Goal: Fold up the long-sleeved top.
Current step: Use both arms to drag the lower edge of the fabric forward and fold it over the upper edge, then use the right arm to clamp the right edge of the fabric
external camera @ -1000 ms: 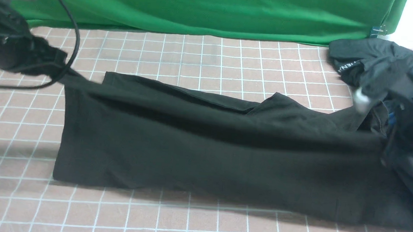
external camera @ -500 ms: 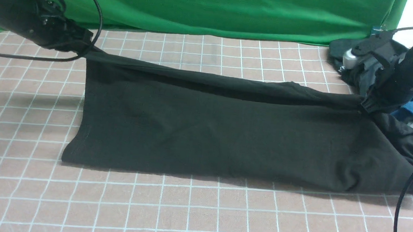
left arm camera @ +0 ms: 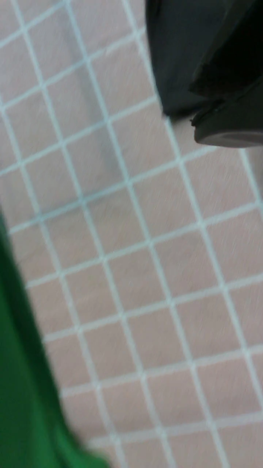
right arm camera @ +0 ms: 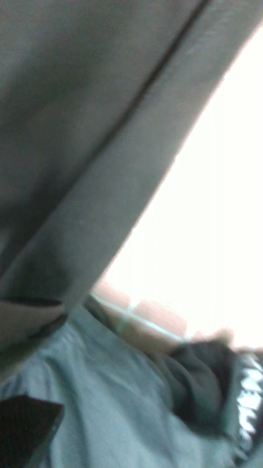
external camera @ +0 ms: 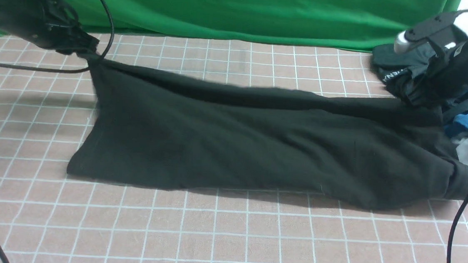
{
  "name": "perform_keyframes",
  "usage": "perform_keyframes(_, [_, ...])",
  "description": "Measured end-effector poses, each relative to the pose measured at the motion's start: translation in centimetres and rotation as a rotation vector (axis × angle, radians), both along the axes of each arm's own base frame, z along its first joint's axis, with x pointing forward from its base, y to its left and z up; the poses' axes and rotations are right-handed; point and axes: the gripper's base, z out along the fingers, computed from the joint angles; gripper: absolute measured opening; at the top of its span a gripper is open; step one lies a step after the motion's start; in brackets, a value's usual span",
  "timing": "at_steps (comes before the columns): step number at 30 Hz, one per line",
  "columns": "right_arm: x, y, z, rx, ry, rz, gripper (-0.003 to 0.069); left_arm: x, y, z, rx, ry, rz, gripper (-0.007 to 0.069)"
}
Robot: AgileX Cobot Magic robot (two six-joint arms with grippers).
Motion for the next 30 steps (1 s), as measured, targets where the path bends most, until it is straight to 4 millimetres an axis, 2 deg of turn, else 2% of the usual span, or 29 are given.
perform_keyframes(2, [0.1,0.0,1.1,0.011,-0.033,-0.023,0.0391,0.1,0.2,0.1,0.022,-0.017,0.002,0.0213])
perform_keyframes(3, [0.1,0.0,1.1,0.013,-0.034,-0.026,0.0392,0.1,0.3,0.1,0.024,-0.016,0.002,0.0221])
perform_keyframes(7, [-1.0,-0.1,5.0,0.045,-0.109,-0.079,0.0402,0.2,0.2,0.2,0.017,-0.024,0.008,0.0401])
perform_keyframes(10, [-2.5,-0.2,7.3,0.064,-0.108,-0.117,0.0402,0.0,0.0,0.3,-0.04,-0.018,0.021,0.0498])
perform_keyframes(13, [-4.2,-0.2,8.3,0.073,-0.086,-0.138,0.0402,-0.3,-0.4,1.0,-0.081,-0.009,0.019,0.0517])
perform_keyframes(15, [-5.7,-0.3,7.8,0.076,-0.037,-0.154,0.0402,-0.8,-0.7,1.7,-0.107,0.006,0.008,0.0466])
perform_keyframes(17, [-7.7,-0.4,6.8,0.094,0.036,-0.206,0.0404,-1.6,-1.1,2.7,-0.128,0.033,-0.017,0.0322])
perform_keyframes(18, [-7.9,-0.5,6.7,0.093,0.044,-0.208,0.0405,-1.7,-1.1,2.7,-0.132,0.036,-0.018,0.0288])
perform_keyframes(19, [-9.6,-0.5,5.5,0.111,0.114,-0.264,0.0405,-2.7,-1.5,3.1,-0.159,0.07,-0.034,0.015])
perform_keyframes(21, [-10.7,-0.6,4.5,0.129,0.153,-0.319,0.0413,-3.7,-2.2,2.9,-0.189,0.113,-0.051,0.0069])
perform_keyframes(23, [-11.9,-0.7,3.1,0.151,0.191,-0.384,0.0445,-4.8,-3.1,2.6,-0.207,0.146,-0.069,0.0034])
perform_keyframes(24, [-12.6,-0.8,1.8,0.178,0.211,-0.457,0.0515,-6.1,-4.4,1.9,-0.214,0.174,-0.088,0.0024])
perform_keyframes(25, [-12.6,-0.8,1.8,0.182,0.21,-0.465,0.0515,-6.5,-4.8,1.7,-0.214,0.177,-0.091,0.0022])
perform_keyframes(27, [-13.0,-1.2,0.5,0.224,0.207,-0.558,0.0622,-8.3,-7.1,0.9,-0.203,0.172,-0.119,0.0017])
perform_keyframes(30, [-12.6,-2.4,-0.5,0.288,0.169,-0.666,0.0676,-11.4,-11.1,0.1,-0.17,0.132,-0.187,0.0017])
